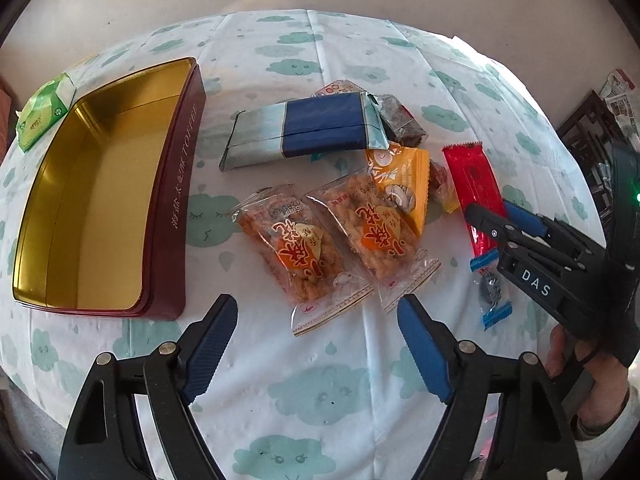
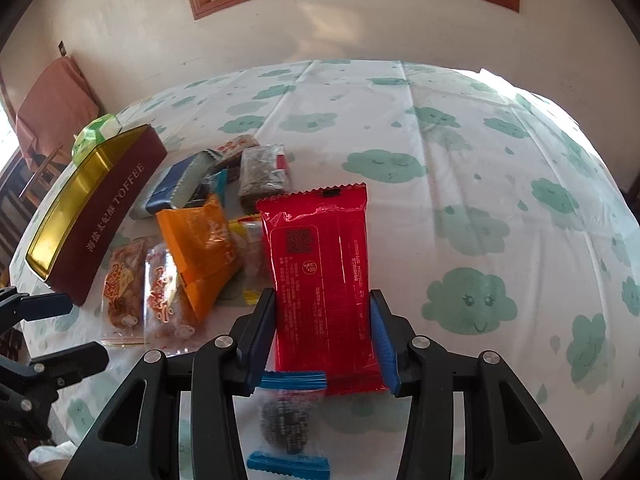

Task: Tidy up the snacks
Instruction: 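Grasp the red wrapped packet with the right tool, then grasp a clear peanut-snack bag with the left tool while the right tool holds the red packet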

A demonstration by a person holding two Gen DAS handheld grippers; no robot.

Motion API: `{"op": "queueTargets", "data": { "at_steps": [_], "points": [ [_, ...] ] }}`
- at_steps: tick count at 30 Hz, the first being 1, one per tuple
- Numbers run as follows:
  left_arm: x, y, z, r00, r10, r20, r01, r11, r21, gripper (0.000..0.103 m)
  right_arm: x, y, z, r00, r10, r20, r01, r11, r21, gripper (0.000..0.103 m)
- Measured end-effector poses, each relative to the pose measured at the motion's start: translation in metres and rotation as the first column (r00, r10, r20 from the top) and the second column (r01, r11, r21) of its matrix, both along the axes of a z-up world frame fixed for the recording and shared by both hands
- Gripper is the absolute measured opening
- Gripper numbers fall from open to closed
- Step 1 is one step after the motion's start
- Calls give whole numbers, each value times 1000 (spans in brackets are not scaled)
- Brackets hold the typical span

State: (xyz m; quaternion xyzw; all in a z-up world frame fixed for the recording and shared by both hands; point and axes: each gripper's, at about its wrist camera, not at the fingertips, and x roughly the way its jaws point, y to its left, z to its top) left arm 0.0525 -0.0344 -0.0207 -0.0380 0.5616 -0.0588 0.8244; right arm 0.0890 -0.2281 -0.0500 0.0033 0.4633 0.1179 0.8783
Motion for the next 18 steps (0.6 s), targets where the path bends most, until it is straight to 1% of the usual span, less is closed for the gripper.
{"op": "queueTargets", "data": {
  "at_steps": [4, 9, 14, 18],
  "points": [
    [16, 6, 0, 997, 67, -36, -68, 997, -40, 67, -2, -20, -3, 1000, -30, -11, 30, 999, 32, 44],
    [33, 15, -3, 985, 145, -92, -151, 986, -73, 58, -5, -26, -4, 999, -32, -4, 32, 999, 36, 44],
    [43, 23, -13, 960, 219, -176, -237, 967, -91, 45, -6, -26, -4, 1000, -31, -2, 31, 999, 43, 45],
    [49, 25, -19, 947, 247, -206, -269, 959, -89, 44, -6, -27, -5, 999, -34, -1, 33, 998, 49, 45]
  ]
}}
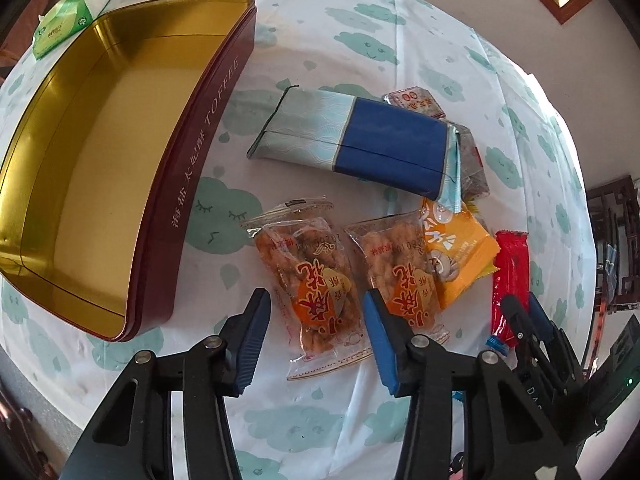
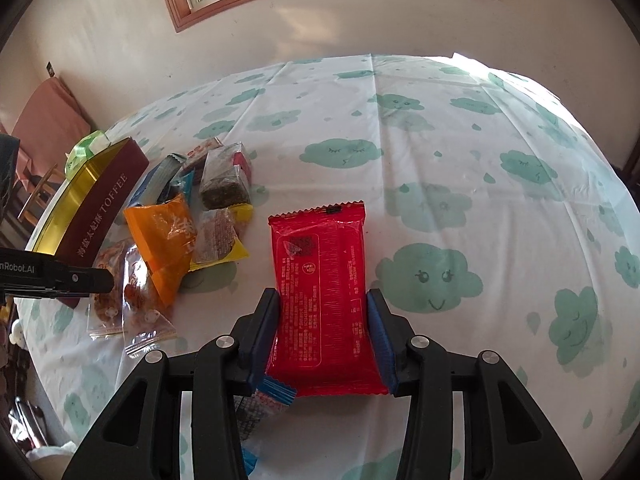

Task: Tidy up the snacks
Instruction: 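Grasp a clear peanut-snack bag with the left tool while the right tool holds the red packet, then carry the peanut bag into the gold tin and open the left tool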

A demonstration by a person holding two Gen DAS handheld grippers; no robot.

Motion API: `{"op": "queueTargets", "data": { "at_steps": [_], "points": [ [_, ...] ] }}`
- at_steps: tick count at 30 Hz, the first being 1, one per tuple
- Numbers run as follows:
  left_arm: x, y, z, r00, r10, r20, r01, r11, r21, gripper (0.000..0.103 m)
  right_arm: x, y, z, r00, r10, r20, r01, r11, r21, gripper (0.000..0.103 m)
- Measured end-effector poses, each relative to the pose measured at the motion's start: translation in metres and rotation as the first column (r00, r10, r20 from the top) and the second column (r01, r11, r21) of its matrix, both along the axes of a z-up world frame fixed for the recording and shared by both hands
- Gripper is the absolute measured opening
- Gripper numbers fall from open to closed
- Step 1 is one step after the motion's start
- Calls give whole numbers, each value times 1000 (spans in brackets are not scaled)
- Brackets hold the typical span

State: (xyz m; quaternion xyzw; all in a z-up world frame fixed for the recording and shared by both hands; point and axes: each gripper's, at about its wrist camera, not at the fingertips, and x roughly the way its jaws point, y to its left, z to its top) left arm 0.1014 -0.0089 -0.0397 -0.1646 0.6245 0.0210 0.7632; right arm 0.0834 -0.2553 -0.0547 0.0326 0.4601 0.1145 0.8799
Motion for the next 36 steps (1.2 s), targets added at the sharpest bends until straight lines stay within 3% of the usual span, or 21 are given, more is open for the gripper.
{"op": "queueTargets", "data": {
  "at_steps": [11, 15, 19, 29, 36],
  "points": [
    [11, -11, -8, 1000, -27, -16, 28, 998, 56, 44, 0, -1, 0, 1000, 7, -3, -7, 1000, 8, 46],
    [8, -17, -9, 997, -82, -4, 82, 992, 100, 42, 0, -1, 0, 1000, 7, -5, -7, 1000, 8, 46],
    [4, -16, -9, 992, -124, -1, 124, 988, 96, 37, 0, 0, -2, 1000, 6, -10, -6, 1000, 0, 46],
    [-11, -13, -5, 963, -270, 24, 266, 958, 109, 35, 2, 4, 0, 999, -2, -36, 1, 1000, -28, 46],
    [-25, -11, 24, 930, -356, 93, 345, 932, 116, 35, 7, 7, 1, 997, -7, -73, 3, 999, -50, 47]
  ]
}}
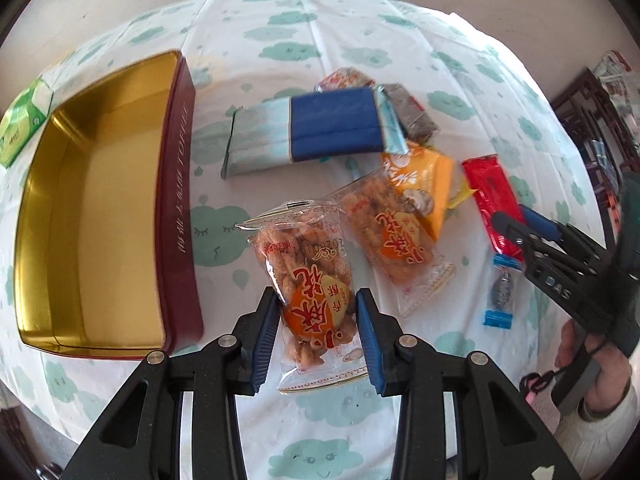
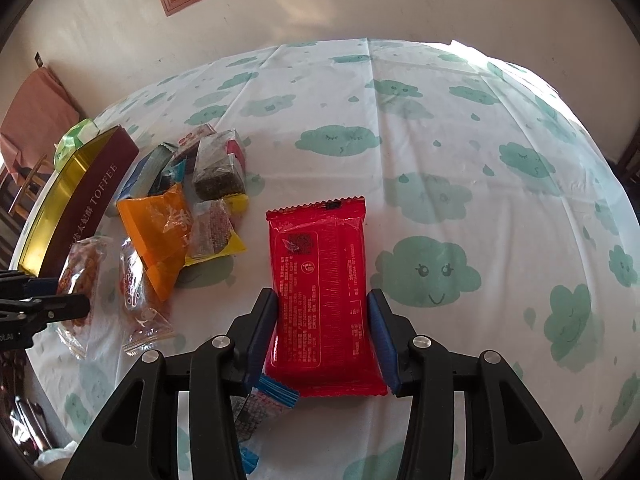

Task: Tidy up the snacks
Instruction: 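Carry the peanut bag into the gold tin and open the left tool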

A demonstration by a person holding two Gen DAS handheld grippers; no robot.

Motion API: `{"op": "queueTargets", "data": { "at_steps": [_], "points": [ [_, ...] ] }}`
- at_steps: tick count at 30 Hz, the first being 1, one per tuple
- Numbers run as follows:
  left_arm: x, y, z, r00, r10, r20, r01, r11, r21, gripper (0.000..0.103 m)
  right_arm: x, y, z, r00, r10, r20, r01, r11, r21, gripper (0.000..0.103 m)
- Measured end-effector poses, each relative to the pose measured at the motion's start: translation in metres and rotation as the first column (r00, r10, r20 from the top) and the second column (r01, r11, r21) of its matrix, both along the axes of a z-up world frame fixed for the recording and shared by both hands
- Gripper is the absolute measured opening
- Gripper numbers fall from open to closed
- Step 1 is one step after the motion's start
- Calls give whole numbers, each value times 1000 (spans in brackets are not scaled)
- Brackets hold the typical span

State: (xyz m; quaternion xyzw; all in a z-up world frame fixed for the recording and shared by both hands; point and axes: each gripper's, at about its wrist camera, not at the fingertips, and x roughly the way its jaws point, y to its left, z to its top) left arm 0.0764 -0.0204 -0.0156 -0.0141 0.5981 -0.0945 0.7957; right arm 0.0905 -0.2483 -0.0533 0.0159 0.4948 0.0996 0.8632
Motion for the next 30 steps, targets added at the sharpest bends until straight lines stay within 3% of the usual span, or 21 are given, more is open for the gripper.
{"op": "queueTargets", "data": {
  "at_steps": [4, 9, 13, 19, 30],
  "points": [
    [-3, 18, 29, 997, 1, 79, -2, 1000, 2, 35, 3, 2, 1, 1000, 2, -19, -3, 1000, -16, 48],
    [9, 66, 46, 986, 82, 144, -90, 995, 49, 35, 6, 8, 0, 999, 0, -39, -2, 999, -48, 51],
    [22, 105, 33, 980, 138, 142, -154, 982, 108, 35, 9, 15, 0, 999, 0, -53, -4, 996, -91, 53],
    [29, 152, 5, 984, 151, 99, -166, 973, 162, 35, 13, 22, -1, 997, -10, -70, 0, 991, -137, 55],
    [17, 165, -20, 993, 100, 66, -111, 978, 179, 35, 15, 25, 1, 994, -86, -66, 76, 987, -143, 45]
  ]
}}
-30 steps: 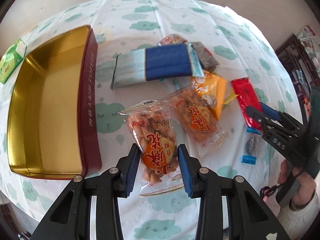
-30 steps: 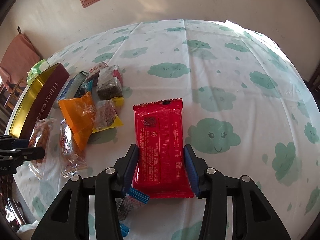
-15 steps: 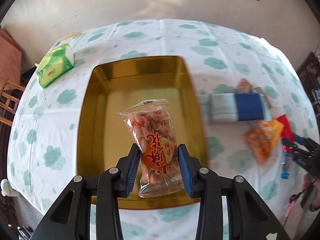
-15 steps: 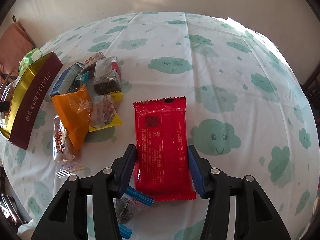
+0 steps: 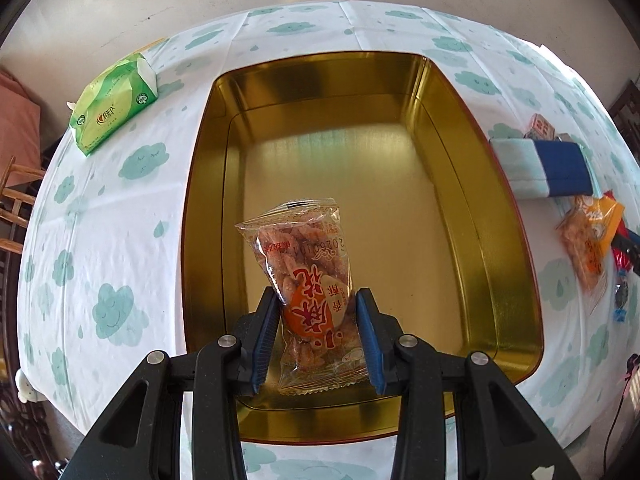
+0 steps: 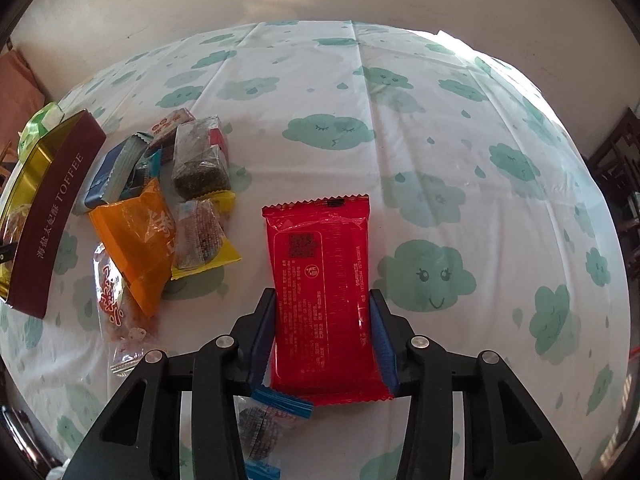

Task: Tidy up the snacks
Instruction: 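Carry the peanut bag into the gold tin and open the left tool, then lower the red packet into the tin beside the bag, open the right tool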

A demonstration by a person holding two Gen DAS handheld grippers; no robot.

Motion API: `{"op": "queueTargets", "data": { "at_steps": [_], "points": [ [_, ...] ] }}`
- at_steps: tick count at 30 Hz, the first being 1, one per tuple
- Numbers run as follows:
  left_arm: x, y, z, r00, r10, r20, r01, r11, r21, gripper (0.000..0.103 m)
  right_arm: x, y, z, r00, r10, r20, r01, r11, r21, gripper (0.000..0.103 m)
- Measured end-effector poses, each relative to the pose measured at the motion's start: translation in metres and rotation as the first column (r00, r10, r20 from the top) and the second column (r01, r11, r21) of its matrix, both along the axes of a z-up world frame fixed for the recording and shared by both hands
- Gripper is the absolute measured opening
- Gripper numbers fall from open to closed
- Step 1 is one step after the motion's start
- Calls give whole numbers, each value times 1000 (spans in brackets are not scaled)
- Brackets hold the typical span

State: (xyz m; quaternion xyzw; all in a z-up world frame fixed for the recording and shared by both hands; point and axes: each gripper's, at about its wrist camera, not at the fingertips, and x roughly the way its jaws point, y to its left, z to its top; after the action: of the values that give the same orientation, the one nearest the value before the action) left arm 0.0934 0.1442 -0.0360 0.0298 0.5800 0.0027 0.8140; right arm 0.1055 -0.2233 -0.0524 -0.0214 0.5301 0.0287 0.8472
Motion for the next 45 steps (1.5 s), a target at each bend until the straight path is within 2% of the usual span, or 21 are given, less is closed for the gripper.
{"op": "queueTargets", "data": {
  "at_steps": [5, 12, 18, 23, 25, 28, 32, 36, 39, 45],
  "points": [
    [-4, 5, -6, 1000, -10, -8, 10, 1000, 4, 35, -3, -1, 8, 998, -46, 30, 46, 999, 16, 45],
    [-5, 12, -8, 1000, -4, -2, 4, 1000, -3, 36, -8, 11, 42, 991, -62, 121, 58, 998, 41, 45],
    [-7, 16, -4, 1000, 10, 20, -10, 999, -32, 40, -14, 40, 64, 988, -15, 155, 0, 995, 95, 45],
    [-15, 20, 16, 995, 30, 98, -23, 997, -75, 52, -18, 82, 77, 983, 60, 172, -86, 985, 150, 45],
    [-22, 25, 31, 987, 54, 154, -37, 993, -112, 53, -17, 102, 80, 980, 93, 178, -124, 977, 173, 45],
    [-33, 37, 50, 968, 118, 220, -84, 984, -159, 63, -16, 136, 82, 972, 154, 178, -190, 959, 210, 45],
    [-48, 60, 66, 942, 215, 259, -170, 968, -186, 65, -15, 183, 81, 956, 237, 170, -274, 931, 242, 45],
    [-66, 81, 71, 907, 319, 274, -287, 946, -152, 69, -15, 225, 79, 942, 294, 159, -327, 911, 252, 45],
    [-76, 93, 68, 886, 369, 282, -351, 930, -114, 71, -14, 252, 74, 940, 313, 138, -338, 913, 227, 45],
    [-87, 107, 56, 883, 395, 254, -388, 918, -77, 72, -13, 287, 55, 942, 327, 81, -336, 920, 202, 45]
  ]
}}
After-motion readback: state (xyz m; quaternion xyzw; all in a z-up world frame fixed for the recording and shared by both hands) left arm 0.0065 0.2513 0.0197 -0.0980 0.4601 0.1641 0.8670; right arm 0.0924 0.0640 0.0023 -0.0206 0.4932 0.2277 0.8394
